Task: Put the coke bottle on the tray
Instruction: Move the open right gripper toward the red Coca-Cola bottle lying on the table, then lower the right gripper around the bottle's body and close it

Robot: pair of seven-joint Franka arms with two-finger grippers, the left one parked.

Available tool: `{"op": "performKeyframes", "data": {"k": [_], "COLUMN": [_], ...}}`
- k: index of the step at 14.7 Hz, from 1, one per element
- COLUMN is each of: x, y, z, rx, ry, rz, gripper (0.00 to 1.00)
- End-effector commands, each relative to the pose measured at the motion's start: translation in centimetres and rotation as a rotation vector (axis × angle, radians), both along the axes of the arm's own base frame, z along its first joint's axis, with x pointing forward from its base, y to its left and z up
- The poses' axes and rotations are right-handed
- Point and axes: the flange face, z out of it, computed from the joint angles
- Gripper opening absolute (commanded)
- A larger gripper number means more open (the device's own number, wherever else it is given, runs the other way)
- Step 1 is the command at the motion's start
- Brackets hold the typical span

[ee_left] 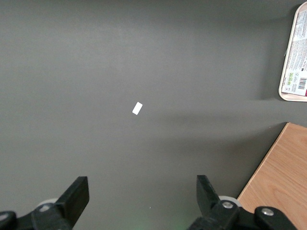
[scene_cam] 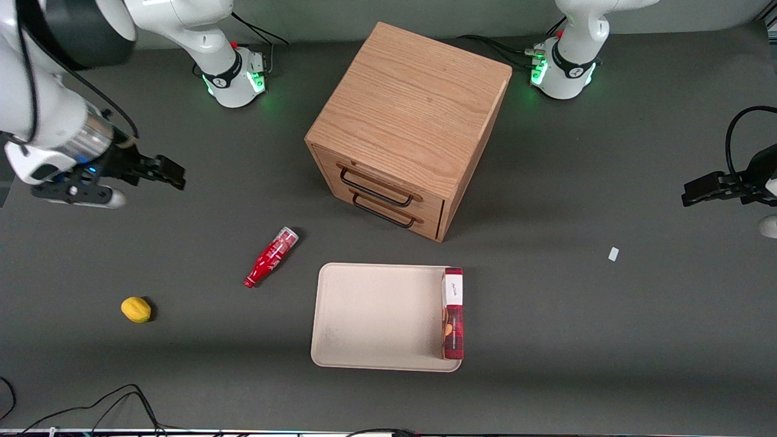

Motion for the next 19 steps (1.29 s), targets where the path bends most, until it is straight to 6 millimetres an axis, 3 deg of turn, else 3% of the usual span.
{"op": "performKeyframes", "data": {"k": [1, 4, 5, 14, 19], "x": [2.1, 3.8, 4.3, 3.8, 3.7], "y": [3.3, 5.0, 5.2, 6.2, 6.3], "z": [-2.8, -7.3, -10.1, -26.8, -32.6], "rx": [-0.004, -0.005, -0.010, 0.022, 0.022], "ry": [0.002, 0.011, 0.027, -0.026, -0.001], "rz": [-0.136, -0.280, -0.323, -0.505, -0.511], "gripper": [1.00, 1.00, 1.00, 1.00, 1.00]}}
